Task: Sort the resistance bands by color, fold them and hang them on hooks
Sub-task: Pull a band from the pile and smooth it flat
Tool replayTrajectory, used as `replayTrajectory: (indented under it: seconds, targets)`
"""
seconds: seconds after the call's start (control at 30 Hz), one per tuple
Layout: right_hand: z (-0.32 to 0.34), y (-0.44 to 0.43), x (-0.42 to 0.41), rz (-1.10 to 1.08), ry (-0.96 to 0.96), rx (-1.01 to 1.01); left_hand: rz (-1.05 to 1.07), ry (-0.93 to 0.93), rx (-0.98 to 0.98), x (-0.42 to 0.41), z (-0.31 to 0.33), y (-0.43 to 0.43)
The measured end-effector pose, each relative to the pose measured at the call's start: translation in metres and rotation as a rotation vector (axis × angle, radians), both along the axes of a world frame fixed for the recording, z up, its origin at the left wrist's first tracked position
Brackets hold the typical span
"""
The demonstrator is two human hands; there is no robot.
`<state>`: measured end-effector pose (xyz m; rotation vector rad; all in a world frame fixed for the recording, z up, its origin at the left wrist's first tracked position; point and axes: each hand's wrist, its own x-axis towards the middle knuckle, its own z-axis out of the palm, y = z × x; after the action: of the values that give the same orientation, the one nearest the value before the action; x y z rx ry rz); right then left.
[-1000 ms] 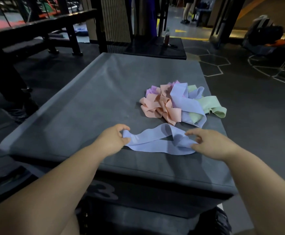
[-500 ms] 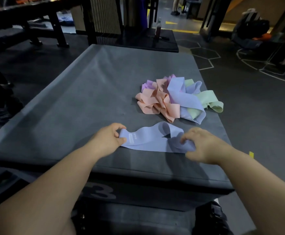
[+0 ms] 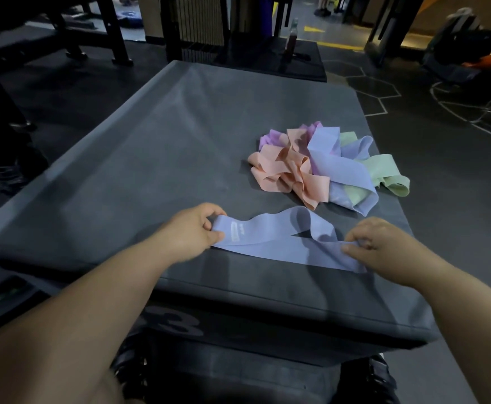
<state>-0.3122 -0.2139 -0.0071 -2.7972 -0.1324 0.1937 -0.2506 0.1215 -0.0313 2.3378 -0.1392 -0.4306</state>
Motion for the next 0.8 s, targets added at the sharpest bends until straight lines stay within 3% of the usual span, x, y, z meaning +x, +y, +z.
replayTrajectory:
  seconds: [0.27,0.47,0.63,0.8]
  targets:
    - [0.007,-0.008,0.004,-0.107,0.114,0.059,0.07,-0.036,-0.099,-0.002,0.001,-0.002]
    - [0.01,-0.016,-0.004,-0.334,0.187,0.448,0.027,-0.038,-0.104,-0.003,0.006,0.0]
    - [0.011,-0.018,-0.006,-0.331,0.166,0.262,0.008,-0.033,-0.048,-0.002,0.008,-0.003]
    - [0.009,-0.027,-0.005,-0.341,0.145,0.309,0.014,-0.02,-0.002,-0.001,0.012,-0.003]
